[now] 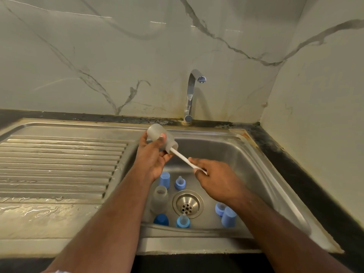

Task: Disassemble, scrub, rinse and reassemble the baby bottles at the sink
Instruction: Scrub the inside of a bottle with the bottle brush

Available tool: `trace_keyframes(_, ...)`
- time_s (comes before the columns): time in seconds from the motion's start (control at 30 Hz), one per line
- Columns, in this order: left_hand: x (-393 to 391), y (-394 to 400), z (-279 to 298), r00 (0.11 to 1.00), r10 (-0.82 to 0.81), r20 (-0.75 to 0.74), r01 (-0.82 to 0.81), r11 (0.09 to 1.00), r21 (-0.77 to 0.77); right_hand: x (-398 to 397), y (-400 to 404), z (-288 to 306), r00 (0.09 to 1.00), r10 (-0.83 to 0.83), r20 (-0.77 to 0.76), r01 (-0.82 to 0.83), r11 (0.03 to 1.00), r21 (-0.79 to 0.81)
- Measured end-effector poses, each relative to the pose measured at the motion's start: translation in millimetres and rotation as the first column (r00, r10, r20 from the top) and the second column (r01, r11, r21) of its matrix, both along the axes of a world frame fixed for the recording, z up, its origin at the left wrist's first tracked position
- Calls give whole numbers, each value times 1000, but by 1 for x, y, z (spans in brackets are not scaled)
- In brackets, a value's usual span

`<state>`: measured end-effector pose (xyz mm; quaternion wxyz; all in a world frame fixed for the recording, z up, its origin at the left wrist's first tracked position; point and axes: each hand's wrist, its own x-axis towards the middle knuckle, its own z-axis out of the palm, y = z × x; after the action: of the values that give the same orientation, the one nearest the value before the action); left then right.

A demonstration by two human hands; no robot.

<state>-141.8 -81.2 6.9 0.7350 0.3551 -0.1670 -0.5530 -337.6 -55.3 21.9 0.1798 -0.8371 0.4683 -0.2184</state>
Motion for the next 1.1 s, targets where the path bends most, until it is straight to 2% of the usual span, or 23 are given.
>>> trace_keyframes(0.07, -3, 1, 0, 999, -25, 26, 25, 1000, 9, 5, -3, -3, 999, -31, -32, 28, 997, -74)
trace_keyframes(0.13, -6, 2, -1, 998, -47, 40, 46, 999, 14, 10, -4, -9, 981, -101, -167, 73, 983, -167)
trace_keyframes(0.23, -6, 2, -1, 998, -42, 43, 41, 999, 31, 13, -3, -12, 950, -110, -291, 64, 985, -163)
trace_keyframes(0.33, -4, 2, -1, 999, -17, 33, 16, 999, 34, 10, -3, -5, 978, -38, -205, 22, 996, -82)
trace_keyframes(0.4, -4, 2, 0, 999, -15, 37, 14, 1000, 25, 9, -2, -4, 990, -25, -141, 12, 996, -92)
trace_keyframes(0.5, -5, 2, -1, 998, -41, 42, 41, 999, -3, 11, -2, -12, 974, -109, -198, 72, 980, -185)
trace_keyframes(0.6, -5, 3, -1, 996, -40, 80, 39, 999, 10, 15, -4, -13, 950, -122, -288, 85, 987, -136)
trace_keyframes(0.63, -5, 3, -1, 995, -35, 91, 33, 999, 14, 15, -5, -11, 959, -81, -271, 59, 994, -88)
trace_keyframes(0.7, -4, 4, 0, 996, -5, 84, 3, 1000, 17, 11, -4, -7, 992, -16, -125, 21, 999, 38)
trace_keyframes(0.77, -2, 3, 0, 997, 15, 69, -16, 1000, 4, 8, -4, -6, 999, -20, -26, 22, 999, 48)
trace_keyframes(0.87, -2, 3, 0, 997, 8, 78, -7, 1000, -16, 10, -3, -8, 986, -65, -155, 55, 996, -71)
trace_keyframes(0.93, -2, 4, 1, 996, 0, 88, 2, 1000, -20, 11, -3, -7, 989, -30, -146, 29, 1000, -12)
trace_keyframes(1.0, 0, 4, 2, 998, 4, 70, -2, 999, -33, 6, -5, -6, 1000, 9, 16, -12, 990, 140)
trace_keyframes(1.1, 2, 3, 1, 999, 22, 37, -20, 999, -50, 3, -10, -7, 985, -25, 169, -12, 976, 216)
